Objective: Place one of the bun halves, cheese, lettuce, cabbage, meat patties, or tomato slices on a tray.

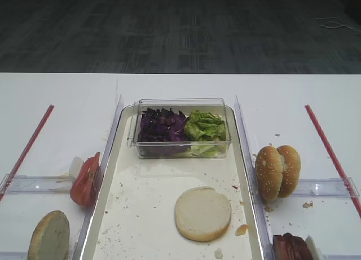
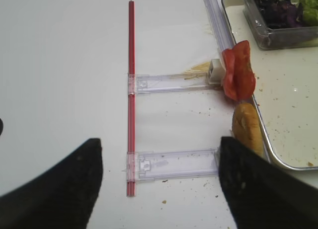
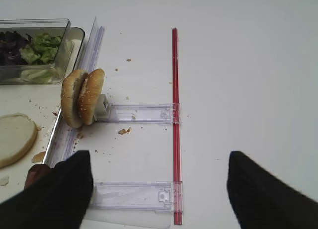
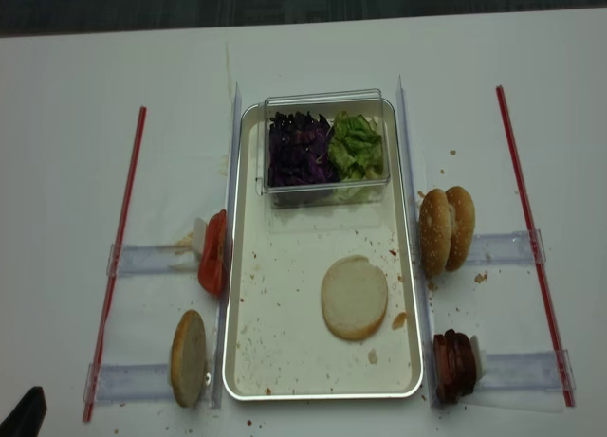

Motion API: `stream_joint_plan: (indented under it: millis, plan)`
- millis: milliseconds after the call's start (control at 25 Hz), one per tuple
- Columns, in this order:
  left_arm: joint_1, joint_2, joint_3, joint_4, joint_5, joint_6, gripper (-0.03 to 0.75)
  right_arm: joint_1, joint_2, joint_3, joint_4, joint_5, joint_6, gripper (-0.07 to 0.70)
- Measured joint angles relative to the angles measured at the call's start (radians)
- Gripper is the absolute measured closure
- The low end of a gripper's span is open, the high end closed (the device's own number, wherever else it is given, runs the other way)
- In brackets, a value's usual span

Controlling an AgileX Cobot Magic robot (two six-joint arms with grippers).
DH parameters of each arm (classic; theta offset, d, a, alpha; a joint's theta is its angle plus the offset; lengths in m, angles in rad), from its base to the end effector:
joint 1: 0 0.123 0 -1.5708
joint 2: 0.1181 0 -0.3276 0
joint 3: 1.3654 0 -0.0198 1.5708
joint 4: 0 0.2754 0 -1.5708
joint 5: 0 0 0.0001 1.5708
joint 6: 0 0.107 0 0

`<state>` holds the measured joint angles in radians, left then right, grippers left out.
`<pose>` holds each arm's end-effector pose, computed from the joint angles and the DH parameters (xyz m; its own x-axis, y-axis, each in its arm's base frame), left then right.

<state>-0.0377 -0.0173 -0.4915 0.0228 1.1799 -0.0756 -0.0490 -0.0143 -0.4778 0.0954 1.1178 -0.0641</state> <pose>-0.0198 0.0030 0.2679 -0.5508 -0.0461 -0.8333 -0.0168 0.9989 -0.0442 -0.0142 0.0099 0.2697 -0.5099 0.0028 -0.8602 -0.0361 0.9990 0.0247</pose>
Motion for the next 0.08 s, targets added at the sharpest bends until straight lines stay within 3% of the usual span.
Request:
stream_joint_plan:
  millis: [80]
  plan:
    - [0.0, 0.0, 0.0, 0.0, 0.0, 0.0, 0.225, 0.0, 0.0, 0.0, 0.0, 0.0, 0.0, 0.042]
